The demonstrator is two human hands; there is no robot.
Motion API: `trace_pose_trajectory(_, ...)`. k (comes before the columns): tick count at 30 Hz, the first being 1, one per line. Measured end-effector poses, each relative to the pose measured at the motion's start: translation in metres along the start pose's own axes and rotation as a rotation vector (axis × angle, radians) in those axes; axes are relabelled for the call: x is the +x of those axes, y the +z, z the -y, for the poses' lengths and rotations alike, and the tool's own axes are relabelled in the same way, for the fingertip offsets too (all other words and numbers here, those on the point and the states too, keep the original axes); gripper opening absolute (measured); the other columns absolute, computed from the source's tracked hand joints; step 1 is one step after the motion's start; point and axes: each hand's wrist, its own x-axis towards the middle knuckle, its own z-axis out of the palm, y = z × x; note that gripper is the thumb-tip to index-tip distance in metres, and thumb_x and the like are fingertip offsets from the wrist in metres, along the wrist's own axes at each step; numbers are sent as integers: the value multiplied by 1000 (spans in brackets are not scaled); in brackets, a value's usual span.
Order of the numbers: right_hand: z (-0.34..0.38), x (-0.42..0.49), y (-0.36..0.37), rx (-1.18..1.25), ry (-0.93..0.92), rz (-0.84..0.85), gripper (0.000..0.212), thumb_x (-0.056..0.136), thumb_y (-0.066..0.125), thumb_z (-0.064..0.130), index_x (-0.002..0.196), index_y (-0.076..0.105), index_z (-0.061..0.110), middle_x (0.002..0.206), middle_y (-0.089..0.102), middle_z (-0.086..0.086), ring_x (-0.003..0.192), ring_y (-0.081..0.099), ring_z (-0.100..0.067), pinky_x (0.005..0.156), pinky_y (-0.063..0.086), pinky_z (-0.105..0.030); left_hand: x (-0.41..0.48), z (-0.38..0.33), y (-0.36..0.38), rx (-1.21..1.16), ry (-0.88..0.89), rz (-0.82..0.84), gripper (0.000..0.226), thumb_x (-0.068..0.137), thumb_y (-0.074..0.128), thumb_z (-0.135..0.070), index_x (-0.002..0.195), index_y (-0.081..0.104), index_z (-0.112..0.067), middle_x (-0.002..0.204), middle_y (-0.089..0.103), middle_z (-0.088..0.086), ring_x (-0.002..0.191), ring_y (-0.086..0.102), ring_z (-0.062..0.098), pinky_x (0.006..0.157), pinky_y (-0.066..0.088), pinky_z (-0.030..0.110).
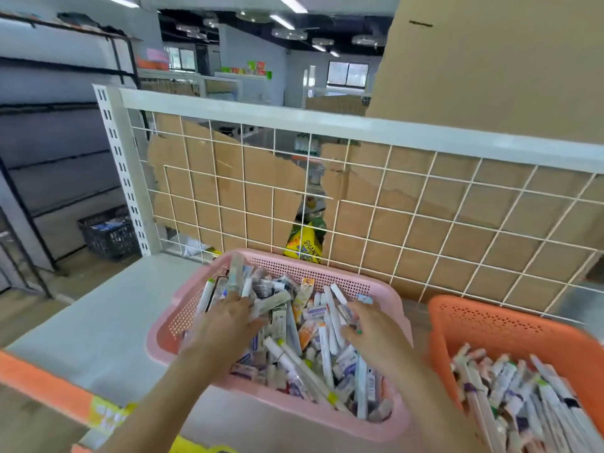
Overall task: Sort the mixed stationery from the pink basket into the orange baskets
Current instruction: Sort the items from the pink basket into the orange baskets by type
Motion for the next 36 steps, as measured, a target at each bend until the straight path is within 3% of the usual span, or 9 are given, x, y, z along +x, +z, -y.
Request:
trace_pose_trajectory(4, 16, 13, 9, -89, 49, 70, 30, 95, 51, 27, 118, 51, 9, 98, 56, -7, 85, 57, -24, 63, 38, -31, 16, -2, 6, 70, 20, 27, 38, 97, 37, -46, 111, 54, -15, 114, 55, 3, 105, 54, 19, 85, 41, 28)
trace_pose_trajectory(6, 22, 20, 11, -124, 72, 77, 21, 94, 52, 30, 92, 53, 9, 87, 52, -6, 78, 56, -24, 56, 34, -29, 21, -3, 9, 109, 38, 33, 39, 98, 34, -45, 116, 50, -14, 115, 57, 3, 105, 55, 20, 83, 42, 29)
trace_pose_trajectory(10, 30, 34, 22, -192, 108, 89, 45, 91, 54, 41, 62, 30, 15, 71, 35, -1, 53, 35, -11, 45, 23, -24, 27, -4, 9, 133, 38, 94, 26, 99, 33, -41, 99, 41, -16, 117, 58, 5, 108, 56, 22, 78, 39, 29)
trace_pose_trajectory(18, 31, 37, 24, -43, 185, 65, 22, 91, 54, 26, 90, 41, 8, 69, 36, 1, 55, 38, -10, 46, 26, -25, 35, 5, 14, 26, 84, 57, 27, 101, 25, -27, 113, 42, -10, 108, 58, 8, 93, 60, 26, 61, 35, 31)
trace_pose_trajectory(21, 30, 37, 24, -43, 208, 78, 27, 93, 49, 21, 72, 34, 13, 66, 35, 0, 53, 36, -11, 46, 23, -26, 36, 9, 8, -124, 93, -1, 30, 101, 20, -34, 97, 37, -9, 78, 50, 4, 85, 61, 32, 60, 37, 35)
trace_pose_trajectory(23, 29, 38, 23, -56, 217, 112, 36, 93, 49, 20, 65, 27, 16, 64, 32, 0, 52, 34, -12, 46, 22, -26, 37, 10, 5, -140, 110, -58, 44, 98, 12, -38, 105, 42, -7, 87, 48, 8, 83, 58, 32, 56, 31, 34)
trace_pose_trajectory(28, 27, 41, 21, -1, 250, 147, 34, 93, 49, 22, 64, 30, 17, 64, 30, 0, 51, 34, -12, 45, 22, -25, 42, 9, -2, -571, 34, -212, 19, 99, 37, -25, 86, 37, -11, 61, 45, 1, 54, 44, 19, 51, 29, 36)
trace_pose_trajectory(32, 25, 43, 24, 103, 324, 53, 14, 95, 44, 22, 96, 48, 9, 74, 44, 0, 61, 45, -15, 52, 32, -26, 47, 6, -4, -677, 3, -179, 20, 100, 38, -26, 100, 43, -7, 58, 49, 4, 52, 51, 20, 47, 37, 35)
trace_pose_trajectory(36, 26, 41, 19, 162, 322, -90, 26, 99, 38, 22, 116, 47, 5, 97, 57, -7, 84, 56, -27, 72, 47, -35, 50, 7, -1, -783, -65, -37, 16, 95, 47, -17, 108, 45, -8, 63, 49, 1, 49, 44, 12, 43, 32, 24)
